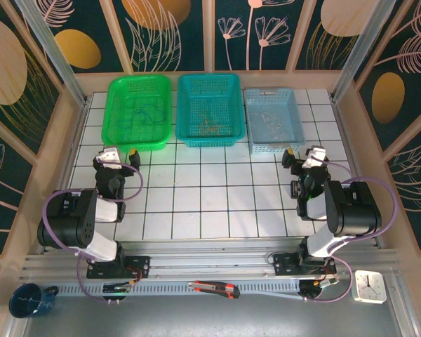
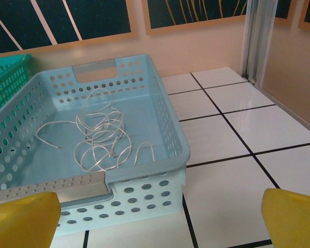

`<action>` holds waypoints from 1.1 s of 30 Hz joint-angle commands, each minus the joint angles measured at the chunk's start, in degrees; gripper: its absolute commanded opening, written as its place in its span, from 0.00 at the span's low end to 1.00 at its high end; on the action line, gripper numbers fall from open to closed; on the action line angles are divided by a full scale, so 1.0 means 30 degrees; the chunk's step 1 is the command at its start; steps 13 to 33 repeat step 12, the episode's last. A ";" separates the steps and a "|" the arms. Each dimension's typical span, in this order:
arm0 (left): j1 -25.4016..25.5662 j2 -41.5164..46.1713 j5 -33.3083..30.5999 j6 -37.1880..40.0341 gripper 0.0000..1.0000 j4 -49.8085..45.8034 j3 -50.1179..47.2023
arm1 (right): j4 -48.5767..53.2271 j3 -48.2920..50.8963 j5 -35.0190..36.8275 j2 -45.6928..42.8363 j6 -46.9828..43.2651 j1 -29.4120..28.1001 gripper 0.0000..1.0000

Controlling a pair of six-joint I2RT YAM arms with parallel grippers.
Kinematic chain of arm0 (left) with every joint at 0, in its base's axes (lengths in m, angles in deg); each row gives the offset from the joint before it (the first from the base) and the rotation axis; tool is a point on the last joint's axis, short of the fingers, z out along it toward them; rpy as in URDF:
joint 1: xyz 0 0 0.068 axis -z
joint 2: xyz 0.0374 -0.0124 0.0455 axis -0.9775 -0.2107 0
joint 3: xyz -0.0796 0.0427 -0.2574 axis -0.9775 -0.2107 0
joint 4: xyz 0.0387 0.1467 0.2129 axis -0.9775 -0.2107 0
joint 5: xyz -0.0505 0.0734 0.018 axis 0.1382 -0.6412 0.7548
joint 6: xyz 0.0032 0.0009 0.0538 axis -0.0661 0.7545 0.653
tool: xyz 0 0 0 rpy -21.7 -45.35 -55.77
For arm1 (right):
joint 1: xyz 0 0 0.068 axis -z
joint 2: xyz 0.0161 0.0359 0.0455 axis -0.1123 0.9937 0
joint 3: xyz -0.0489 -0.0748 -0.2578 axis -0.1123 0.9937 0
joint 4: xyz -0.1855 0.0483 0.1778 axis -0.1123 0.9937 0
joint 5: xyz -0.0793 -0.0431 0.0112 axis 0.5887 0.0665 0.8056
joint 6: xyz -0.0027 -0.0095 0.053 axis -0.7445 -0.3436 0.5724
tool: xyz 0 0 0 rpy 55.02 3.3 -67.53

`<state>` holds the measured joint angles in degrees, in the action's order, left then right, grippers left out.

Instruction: Untangle the cables

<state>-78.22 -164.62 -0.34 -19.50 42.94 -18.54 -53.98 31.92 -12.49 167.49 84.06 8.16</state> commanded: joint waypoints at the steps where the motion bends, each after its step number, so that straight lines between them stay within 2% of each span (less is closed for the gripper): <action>1: -0.0081 0.0054 0.0465 -0.0209 0.99 0.0372 0.0017 | -0.0218 -0.0117 -0.0176 -0.0058 0.0097 -0.0133 0.99; 33: -0.0095 0.0050 0.0472 -0.0190 0.99 0.0333 0.0047 | -0.0117 -0.0148 -0.0409 -0.0075 0.0153 0.0000 0.99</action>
